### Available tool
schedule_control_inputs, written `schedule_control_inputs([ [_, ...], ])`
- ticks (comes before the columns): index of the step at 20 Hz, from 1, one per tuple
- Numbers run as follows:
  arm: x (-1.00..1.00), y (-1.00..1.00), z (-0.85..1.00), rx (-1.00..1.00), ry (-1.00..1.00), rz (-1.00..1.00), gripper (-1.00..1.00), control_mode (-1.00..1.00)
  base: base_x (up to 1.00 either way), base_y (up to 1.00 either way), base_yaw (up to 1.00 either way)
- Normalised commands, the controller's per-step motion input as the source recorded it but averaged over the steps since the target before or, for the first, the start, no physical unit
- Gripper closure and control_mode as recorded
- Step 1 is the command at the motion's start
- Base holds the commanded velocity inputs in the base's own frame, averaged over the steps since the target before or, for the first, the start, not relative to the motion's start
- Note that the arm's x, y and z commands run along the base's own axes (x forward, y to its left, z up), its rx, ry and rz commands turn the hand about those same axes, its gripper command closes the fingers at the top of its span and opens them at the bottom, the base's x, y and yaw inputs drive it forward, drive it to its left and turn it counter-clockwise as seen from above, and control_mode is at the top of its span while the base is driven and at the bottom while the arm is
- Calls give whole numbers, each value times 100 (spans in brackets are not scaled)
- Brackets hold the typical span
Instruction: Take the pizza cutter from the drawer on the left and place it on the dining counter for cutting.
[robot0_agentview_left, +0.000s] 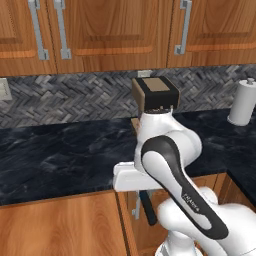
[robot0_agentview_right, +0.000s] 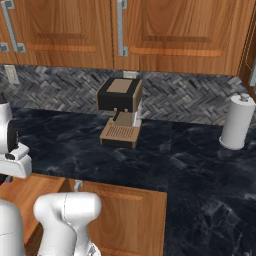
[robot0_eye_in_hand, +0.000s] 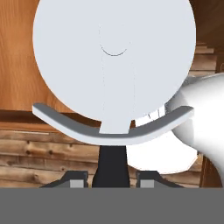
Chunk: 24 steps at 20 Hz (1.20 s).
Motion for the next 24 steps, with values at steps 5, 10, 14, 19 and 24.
schedule_control_inputs([
  [5, 0, -79, 17, 0, -1, 0, 100, -100, 0, 0, 0],
  [10, 0, -79, 6, 0, 0, 0, 100, -100, 0, 0, 0],
  [14, 0, -88, 0, 0, -2, 0, 100, -100, 0, 0, 0],
  [19, 0, -73, 0, 0, 0, 0, 100, -100, 0, 0, 0],
  [24, 11, -53, 2, 0, 0, 0, 100, -100, 0, 0, 0],
])
